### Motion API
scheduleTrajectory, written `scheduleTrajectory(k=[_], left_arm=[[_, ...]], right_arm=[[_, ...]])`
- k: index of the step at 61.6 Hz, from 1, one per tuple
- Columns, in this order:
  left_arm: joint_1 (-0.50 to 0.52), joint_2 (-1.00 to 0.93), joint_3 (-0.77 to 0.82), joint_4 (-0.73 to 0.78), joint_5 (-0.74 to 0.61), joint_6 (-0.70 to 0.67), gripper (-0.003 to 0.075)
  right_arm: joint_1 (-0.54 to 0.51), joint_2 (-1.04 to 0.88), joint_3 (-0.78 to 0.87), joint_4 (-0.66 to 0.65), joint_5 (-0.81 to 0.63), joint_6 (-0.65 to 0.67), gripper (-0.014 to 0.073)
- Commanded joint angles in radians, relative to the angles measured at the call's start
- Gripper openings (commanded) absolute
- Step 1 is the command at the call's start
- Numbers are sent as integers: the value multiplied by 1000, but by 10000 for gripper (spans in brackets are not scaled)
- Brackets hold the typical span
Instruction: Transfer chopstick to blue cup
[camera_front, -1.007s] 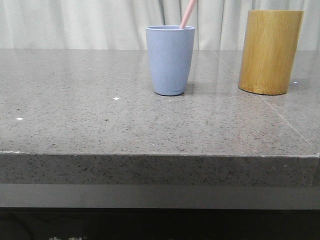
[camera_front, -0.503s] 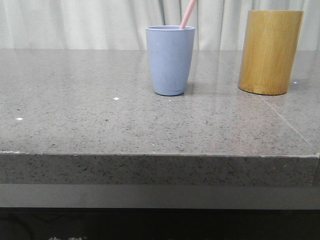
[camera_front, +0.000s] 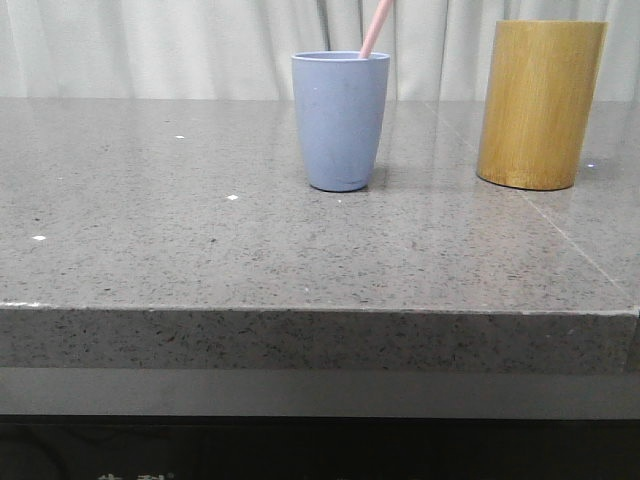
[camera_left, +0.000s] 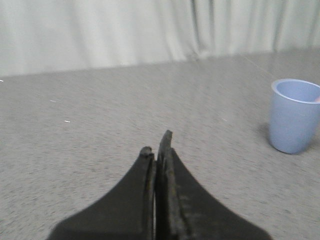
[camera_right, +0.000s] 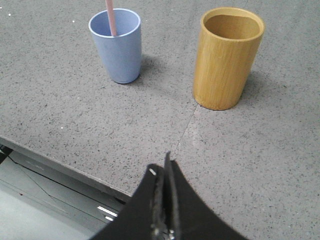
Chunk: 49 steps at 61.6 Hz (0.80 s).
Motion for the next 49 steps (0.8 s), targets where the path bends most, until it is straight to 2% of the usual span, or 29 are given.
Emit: scheduleTrajectory(k=[1,9,21,49], left_arm=[[55,-111,132,-29,-242,0,-19],[123,-286,325,-79,-310,-2,-19],[143,-409,456,-102,-329,-2,-19],[141,-420,480,-126,-349,-2,-19]], right_arm=[[-1,5,-26,-8,-75,1,-67],[-1,5,-26,-8,-75,1,-67],[-1,5,-26,-8,-75,1,-67],[-1,5,-26,-8,-76,1,-67]])
